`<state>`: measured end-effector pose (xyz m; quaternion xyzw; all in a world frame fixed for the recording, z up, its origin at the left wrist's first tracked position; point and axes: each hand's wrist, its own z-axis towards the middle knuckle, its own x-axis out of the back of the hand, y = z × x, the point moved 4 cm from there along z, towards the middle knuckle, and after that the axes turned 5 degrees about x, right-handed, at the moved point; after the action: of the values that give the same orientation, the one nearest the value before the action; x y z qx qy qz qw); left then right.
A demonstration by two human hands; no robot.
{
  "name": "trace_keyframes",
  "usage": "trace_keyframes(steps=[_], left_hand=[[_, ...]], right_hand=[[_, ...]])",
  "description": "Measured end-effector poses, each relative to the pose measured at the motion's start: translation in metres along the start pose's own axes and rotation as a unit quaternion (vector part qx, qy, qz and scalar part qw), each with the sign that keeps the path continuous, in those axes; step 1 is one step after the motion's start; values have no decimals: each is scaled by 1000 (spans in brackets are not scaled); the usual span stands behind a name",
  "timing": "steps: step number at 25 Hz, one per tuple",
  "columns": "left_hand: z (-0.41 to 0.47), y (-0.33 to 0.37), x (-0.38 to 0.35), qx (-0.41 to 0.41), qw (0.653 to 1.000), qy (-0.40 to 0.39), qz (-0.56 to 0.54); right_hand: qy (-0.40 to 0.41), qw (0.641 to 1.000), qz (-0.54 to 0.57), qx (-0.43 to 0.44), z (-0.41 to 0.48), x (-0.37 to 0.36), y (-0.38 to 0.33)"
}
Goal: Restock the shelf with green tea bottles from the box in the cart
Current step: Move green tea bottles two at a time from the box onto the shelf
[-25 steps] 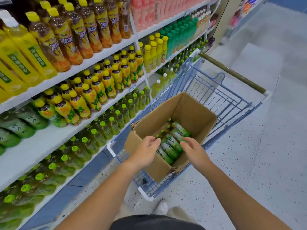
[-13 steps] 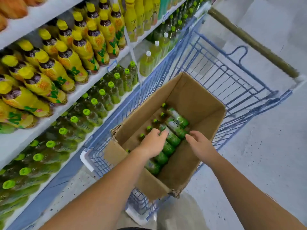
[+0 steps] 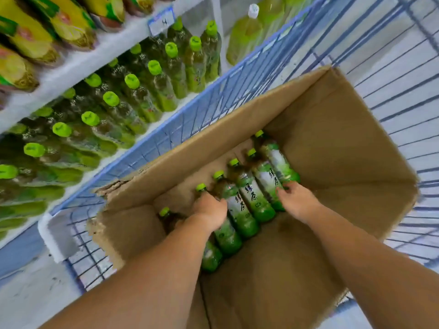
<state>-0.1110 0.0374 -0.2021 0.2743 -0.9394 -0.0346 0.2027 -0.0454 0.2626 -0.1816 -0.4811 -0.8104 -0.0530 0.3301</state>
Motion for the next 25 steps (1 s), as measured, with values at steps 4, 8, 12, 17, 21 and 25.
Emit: trace_keyframes(steps=[4,8,12,17,21,25], left_hand=[[29,-20,-21,105,994,28,-26],[45,-37,-56,138,986,12,-89],[53,-47,-70,147,981,42,-116],[49,-51,-72,138,980,15,-143],[50,-50,-65,137,986,-5,-95],[48,-51,-63,150,986,2,-78]], right_hand=[[-5,999,-49,13,45,-12,3],[-7,998,-67,16,74,-18,12],[-11,996,-86,19,97,-20,20],[41,990,-124,51,109,-20,24],[50,987,-138,72,105,-33,19],[52,987,-139,53,111,-40,13]])
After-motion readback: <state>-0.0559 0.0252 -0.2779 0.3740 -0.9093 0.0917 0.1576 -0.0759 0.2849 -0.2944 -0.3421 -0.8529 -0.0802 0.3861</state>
